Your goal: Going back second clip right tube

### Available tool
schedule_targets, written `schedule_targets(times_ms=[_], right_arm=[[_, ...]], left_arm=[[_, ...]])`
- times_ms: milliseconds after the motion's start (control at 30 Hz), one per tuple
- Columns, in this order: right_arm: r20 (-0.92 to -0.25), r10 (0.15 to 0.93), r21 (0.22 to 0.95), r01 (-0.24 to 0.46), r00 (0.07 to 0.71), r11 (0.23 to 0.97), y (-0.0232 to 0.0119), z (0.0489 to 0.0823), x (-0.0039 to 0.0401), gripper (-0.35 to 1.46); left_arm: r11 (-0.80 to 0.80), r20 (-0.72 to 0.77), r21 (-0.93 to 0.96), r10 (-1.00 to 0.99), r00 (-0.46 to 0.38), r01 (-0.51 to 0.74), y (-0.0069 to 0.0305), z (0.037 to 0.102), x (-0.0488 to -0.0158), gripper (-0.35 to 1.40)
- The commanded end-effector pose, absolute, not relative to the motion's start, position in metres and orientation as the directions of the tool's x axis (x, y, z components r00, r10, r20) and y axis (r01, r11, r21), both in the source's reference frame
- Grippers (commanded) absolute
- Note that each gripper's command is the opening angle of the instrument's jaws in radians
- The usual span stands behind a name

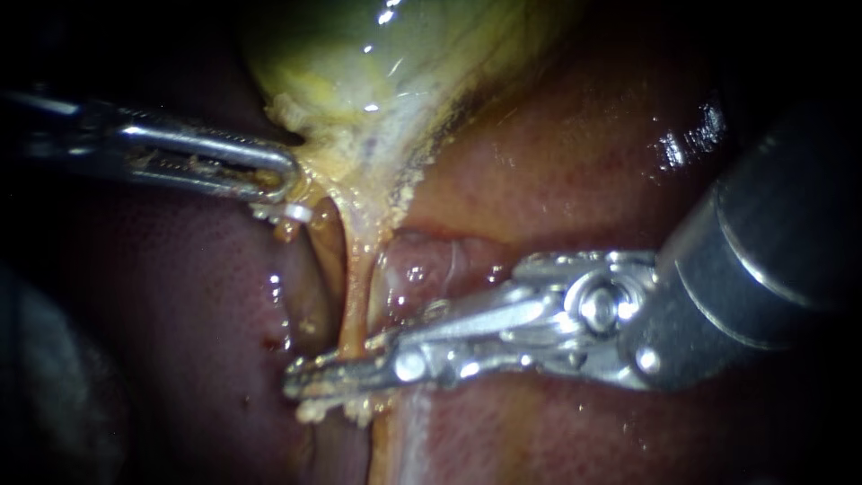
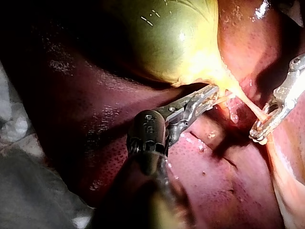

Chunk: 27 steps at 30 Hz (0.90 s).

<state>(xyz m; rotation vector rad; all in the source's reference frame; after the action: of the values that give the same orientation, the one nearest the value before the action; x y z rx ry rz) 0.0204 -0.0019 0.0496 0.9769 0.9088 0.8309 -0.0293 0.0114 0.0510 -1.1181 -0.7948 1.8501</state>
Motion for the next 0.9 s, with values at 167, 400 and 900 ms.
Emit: schedule_targets(times_ms=[167,400,900], right_arm=[[-0.325,0.868,0.916,-0.103,0.377,0.387,-0.0023,0.0506,0.0204,0.13],[-0.375,0.846,0.896,-0.083,0.38,0.435,-0.0033,0.0531,0.0205,0.44],[-0.62,0.703,0.739,-0.041,0.348,0.673,-0.0026,0.0575,0.0184,0.5]], left_arm=[[-0.47,-0.394,-0.823,0.877,-0.276,-0.319,0.0114,0.051,-0.0292,-0.35],[-0.47,-0.394,-0.823,0.877,-0.276,-0.319,0.0114,0.051,-0.0292,-0.35],[-0.47,-0.394,-0.823,0.877,-0.276,-0.319,0.0113,0.0509,-0.0292,-0.35]])
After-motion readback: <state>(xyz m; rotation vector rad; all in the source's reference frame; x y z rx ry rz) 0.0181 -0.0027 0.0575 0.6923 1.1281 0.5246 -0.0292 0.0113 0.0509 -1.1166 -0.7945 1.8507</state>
